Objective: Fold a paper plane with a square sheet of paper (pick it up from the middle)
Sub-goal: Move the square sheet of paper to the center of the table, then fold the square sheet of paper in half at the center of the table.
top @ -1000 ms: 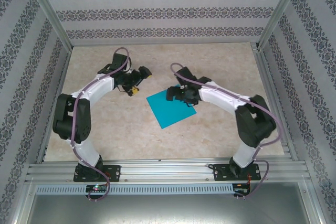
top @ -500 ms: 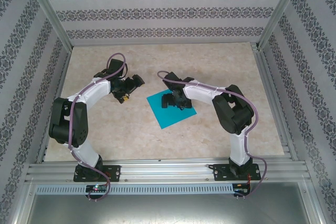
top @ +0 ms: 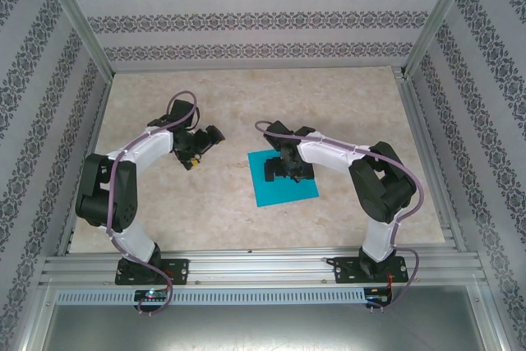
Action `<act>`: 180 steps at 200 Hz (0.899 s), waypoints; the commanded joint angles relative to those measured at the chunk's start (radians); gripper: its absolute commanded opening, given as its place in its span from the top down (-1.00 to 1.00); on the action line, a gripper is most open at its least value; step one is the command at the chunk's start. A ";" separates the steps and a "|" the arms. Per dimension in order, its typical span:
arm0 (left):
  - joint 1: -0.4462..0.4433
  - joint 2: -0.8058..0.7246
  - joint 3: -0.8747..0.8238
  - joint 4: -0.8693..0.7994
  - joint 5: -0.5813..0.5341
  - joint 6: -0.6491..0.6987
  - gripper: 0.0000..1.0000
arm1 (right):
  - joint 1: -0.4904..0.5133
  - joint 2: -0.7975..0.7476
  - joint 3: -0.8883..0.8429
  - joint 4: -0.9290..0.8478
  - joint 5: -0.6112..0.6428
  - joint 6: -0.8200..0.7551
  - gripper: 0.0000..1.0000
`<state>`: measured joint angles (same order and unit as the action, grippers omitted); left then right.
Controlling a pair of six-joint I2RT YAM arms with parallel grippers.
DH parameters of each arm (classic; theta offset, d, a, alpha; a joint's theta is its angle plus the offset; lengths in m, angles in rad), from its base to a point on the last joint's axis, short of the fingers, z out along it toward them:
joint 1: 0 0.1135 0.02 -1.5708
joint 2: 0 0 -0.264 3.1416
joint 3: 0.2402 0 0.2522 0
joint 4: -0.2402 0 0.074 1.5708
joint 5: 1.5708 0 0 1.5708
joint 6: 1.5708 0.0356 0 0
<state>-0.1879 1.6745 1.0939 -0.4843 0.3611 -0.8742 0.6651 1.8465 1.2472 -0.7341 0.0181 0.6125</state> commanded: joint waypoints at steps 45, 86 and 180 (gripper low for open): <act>0.002 -0.086 -0.064 0.024 -0.016 -0.016 -1.00 | 0.015 0.095 0.127 -0.053 0.005 -0.106 -0.95; -0.013 -0.068 -0.060 0.030 -0.006 -0.017 -1.00 | 0.015 0.161 0.162 -0.075 0.005 -0.088 -0.95; -0.018 -0.013 -0.025 0.029 0.016 -0.012 -1.00 | -0.006 0.259 0.099 -0.039 -0.007 -0.057 -0.77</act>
<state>-0.1967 1.6398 1.0386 -0.4702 0.3653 -0.8764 0.6697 2.0254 1.3979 -0.7742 0.0181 0.5323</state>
